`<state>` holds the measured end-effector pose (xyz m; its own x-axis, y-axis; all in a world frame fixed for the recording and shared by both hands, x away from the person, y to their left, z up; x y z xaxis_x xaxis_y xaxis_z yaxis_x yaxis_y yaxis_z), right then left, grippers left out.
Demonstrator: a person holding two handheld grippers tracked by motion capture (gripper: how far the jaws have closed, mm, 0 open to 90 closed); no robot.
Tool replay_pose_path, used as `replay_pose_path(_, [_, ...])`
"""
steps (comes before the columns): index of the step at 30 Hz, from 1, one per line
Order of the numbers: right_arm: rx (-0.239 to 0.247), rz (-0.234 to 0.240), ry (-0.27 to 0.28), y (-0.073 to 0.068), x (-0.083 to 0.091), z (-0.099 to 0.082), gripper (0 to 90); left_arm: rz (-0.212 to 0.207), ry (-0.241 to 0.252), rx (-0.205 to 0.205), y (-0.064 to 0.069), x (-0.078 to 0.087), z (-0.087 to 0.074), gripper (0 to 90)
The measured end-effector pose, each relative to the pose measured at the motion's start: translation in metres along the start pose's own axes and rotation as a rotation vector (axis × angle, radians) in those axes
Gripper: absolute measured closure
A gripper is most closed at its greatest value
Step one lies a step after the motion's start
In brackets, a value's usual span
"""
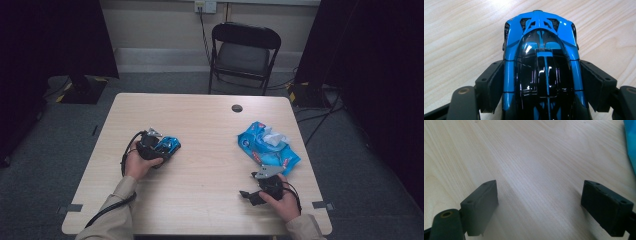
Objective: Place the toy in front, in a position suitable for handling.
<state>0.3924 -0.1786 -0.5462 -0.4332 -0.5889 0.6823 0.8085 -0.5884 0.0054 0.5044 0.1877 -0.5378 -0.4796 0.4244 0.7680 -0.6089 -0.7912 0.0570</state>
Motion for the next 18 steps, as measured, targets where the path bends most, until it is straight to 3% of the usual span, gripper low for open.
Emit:
replay_pose_path(9, [0.0,0.0,0.0,0.0,0.0,0.0,13.3,0.023,-0.029,-0.001,0.0014,0.0009,0.0018,26.0])
replay_pose_path(11, [0.0,0.0,0.0,0.0,0.0,0.0,13.3,0.027,-0.016,0.004,0.0018,0.0035,0.0048,28.0])
replay_pose_path(14, [0.0,0.001,0.0,0.0,0.0,0.0,13.2,0.046,-0.063,-0.037,0.0018,0.0044,0.0037,28.1])
replay_pose_path(18, [0.001,0.001,0.0,0.0,0.0,0.0,13.2,0.044,-0.064,-0.022,0.0006,0.0064,0.002,28.2])
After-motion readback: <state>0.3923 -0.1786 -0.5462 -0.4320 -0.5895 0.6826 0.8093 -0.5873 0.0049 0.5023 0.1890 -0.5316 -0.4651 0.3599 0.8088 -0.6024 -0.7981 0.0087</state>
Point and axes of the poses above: each handheld gripper's, and its own axes: x roughly backward along the jaws, z roughly out of its top, y roughly to its right, the point moved 6 cm from there along -x, roughly forward along the jaws, and after that the axes turned 1 degree about -z, right-handed, at the moved point
